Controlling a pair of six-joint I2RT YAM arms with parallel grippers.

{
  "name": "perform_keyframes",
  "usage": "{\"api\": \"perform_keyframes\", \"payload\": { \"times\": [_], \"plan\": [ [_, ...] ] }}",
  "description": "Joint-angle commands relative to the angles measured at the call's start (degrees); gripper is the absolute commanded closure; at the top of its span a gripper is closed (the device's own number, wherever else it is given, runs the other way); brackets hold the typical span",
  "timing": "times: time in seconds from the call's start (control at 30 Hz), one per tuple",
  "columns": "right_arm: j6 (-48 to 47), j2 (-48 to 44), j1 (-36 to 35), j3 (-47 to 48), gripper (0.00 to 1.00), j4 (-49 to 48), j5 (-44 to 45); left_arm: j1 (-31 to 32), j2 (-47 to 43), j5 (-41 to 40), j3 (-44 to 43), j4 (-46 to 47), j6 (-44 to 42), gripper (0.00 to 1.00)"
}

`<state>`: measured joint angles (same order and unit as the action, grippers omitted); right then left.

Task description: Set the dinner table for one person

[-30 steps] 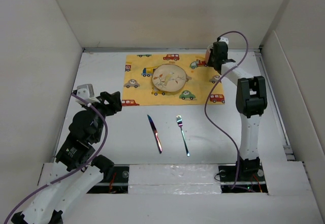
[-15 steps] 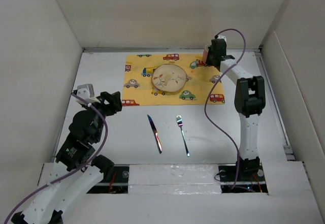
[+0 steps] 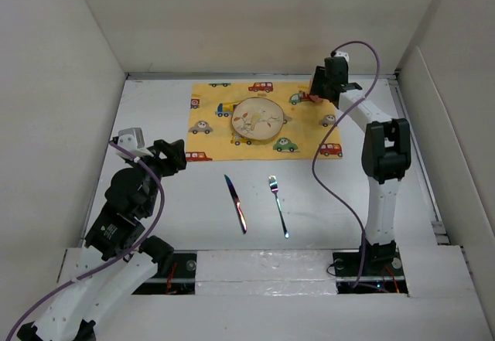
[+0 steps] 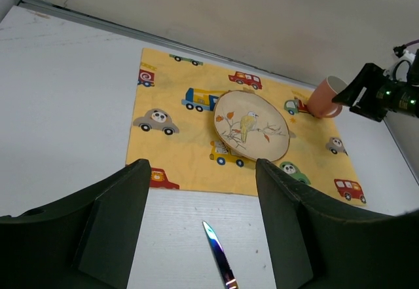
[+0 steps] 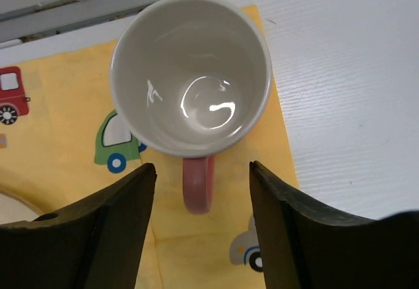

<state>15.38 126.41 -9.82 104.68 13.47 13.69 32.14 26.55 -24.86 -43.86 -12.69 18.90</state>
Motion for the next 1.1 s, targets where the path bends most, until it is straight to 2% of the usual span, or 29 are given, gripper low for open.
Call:
{"api": "perform_keyframes", "payload": {
  "times": [0.0, 0.07, 0.1, 0.13, 0.17, 0.2, 0.23, 0.27, 0.3, 0.33, 0.4, 0.57, 0.67, 0.7, 0.8, 0.9, 1.0, 1.07],
  "plan": [
    [0.35, -9.32, -0.28, -1.85, 0.33, -2.57, 0.63, -0.15, 0.61, 0.25, 0.17, 2.4, -0.61, 0.38],
    [0.62, -13.98, -0.28, -4.03, 0.33, -2.49, 0.37, -0.15, 0.61, 0.34, 0.26, 2.14, -0.53, 0.4],
    [0.71, -15.82, -1.15, -5.27, 0.35, -2.31, 0.11, -0.15, 0.44, 0.51, 0.18, 2.05, -0.35, 0.43],
    [0.71, -17.84, -1.86, -7.11, 0.43, -2.92, -0.16, -0.15, 0.18, 0.52, 0.26, 2.31, -0.52, 0.44],
    [0.71, -22.56, -2.73, -9.47, 0.54, -4.15, -0.59, -0.15, -0.09, 0.34, 0.35, 2.4, -0.61, 0.49],
    [1.06, -25.13, -3.79, -15.33, 0.67, -5.46, -0.77, -0.15, -0.09, 0.17, 0.52, 2.4, -0.53, 0.61],
    [1.41, -27.51, -6.58, -18.61, 1.0, -8.17, -1.03, -0.15, -0.26, 0.17, 0.44, 2.32, -0.53, 0.76],
    [2.8, -34.32, -10.27, -29.6, 1.0, -12.38, -2.08, -0.15, -0.09, 0.25, 0.26, 1.97, -0.35, 1.0],
    [2.82, -34.39, -10.3, -29.71, 1.0, -15.2, -2.09, -0.15, -0.09, 0.25, 0.26, 1.97, -0.35, 1.0],
    [3.34, -36.48, -14.91, -33.45, 1.0, -17.49, -2.09, -0.15, -0.09, 0.08, 0.26, 1.97, -0.26, 1.0],
    [4.92, -40.53, -19.86, -40.92, 1.0, -20.06, 0.18, -0.15, 0.0, -0.01, 0.44, 1.97, -0.09, 1.0],
    [7.02, -44.57, -35.57, -46.49, 1.0, -8.74, 9.67, -0.15, -0.79, 1.13, 0.44, 1.96, 0.0, 1.0],
    [7.56, -48.62, -41.92, -51.32, 1.0, -3.21, 10.12, -0.15, -1.23, 1.39, 0.44, 1.61, 0.09, 0.93],
    [9.48, -50.8, -45.68, -53.6, 1.0, -0.15, 11.17, -0.15, -1.32, 1.31, 0.61, 1.79, 0.0, 0.93],
    [16.68, -54.24, -50.1, -57.3, 0.99, 4.61, 12.59, -0.15, -0.8, 0.96, 0.44, 1.97, 0.0, 0.91],
    [21.69, -55.66, -50.64, -60.99, 0.67, 6.73, 10.74, -0.15, 0.08, 1.13, 0.09, 1.35, 0.26, 0.89],
    [24.61, -52.68, -52.57, -61.97, 0.5, 6.74, 10.48, -0.15, 0.17, 0.95, 0.35, 1.97, 0.26, 0.88],
    [26.27, -48.83, -53.98, -61.79, 0.49, 6.22, 11.44, -0.15, 0.61, 1.39, 0.18, 1.53, 0.35, 0.87]
  ]
}}
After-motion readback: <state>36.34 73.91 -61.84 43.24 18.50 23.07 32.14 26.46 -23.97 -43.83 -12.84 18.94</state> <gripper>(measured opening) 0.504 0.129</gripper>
